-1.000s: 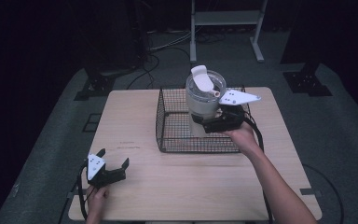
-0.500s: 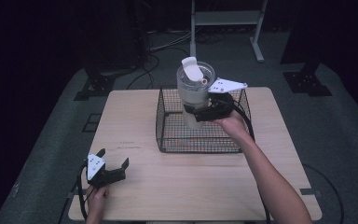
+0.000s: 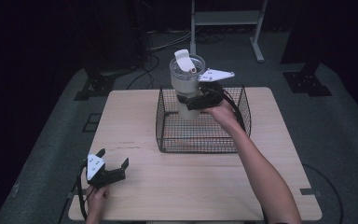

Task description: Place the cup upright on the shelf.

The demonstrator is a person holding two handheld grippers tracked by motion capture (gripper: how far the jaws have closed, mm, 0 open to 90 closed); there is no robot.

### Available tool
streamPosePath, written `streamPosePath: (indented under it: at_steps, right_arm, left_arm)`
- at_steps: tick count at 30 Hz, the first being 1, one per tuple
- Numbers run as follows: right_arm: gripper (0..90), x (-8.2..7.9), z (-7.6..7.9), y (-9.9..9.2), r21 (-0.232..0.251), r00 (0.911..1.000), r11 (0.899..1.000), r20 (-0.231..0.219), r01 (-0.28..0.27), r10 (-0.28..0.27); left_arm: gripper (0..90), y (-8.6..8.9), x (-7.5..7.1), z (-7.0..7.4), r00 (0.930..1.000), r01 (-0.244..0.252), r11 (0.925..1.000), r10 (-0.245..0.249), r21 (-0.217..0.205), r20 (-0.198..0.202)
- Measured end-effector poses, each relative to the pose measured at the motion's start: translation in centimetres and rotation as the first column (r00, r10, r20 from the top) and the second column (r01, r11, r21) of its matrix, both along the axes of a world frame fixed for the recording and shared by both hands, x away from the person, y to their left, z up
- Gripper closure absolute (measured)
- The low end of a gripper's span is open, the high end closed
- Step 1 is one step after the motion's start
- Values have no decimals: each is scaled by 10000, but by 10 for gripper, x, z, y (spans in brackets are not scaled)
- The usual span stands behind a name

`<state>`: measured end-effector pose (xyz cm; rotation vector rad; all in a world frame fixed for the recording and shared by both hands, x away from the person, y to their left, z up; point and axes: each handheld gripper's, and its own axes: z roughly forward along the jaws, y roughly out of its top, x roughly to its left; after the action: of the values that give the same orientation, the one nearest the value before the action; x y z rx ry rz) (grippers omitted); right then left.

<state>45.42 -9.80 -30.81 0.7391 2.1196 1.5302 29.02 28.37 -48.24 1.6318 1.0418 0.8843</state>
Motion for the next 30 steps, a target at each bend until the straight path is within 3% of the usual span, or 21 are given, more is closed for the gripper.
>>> streamPosePath:
  at_steps: [23,30]
  right_arm:
    - [92,35,-55,16,-56,9958,9999,-909,-108,103]
    - [92,45,-74,19,-370,9948,9989,-984,-287,249]
  left_arm:
    - [0,1,0,0,10000,32,10000,-31,-47,20]
    - [0,1,0,0,10000,28,10000,-28,-54,24]
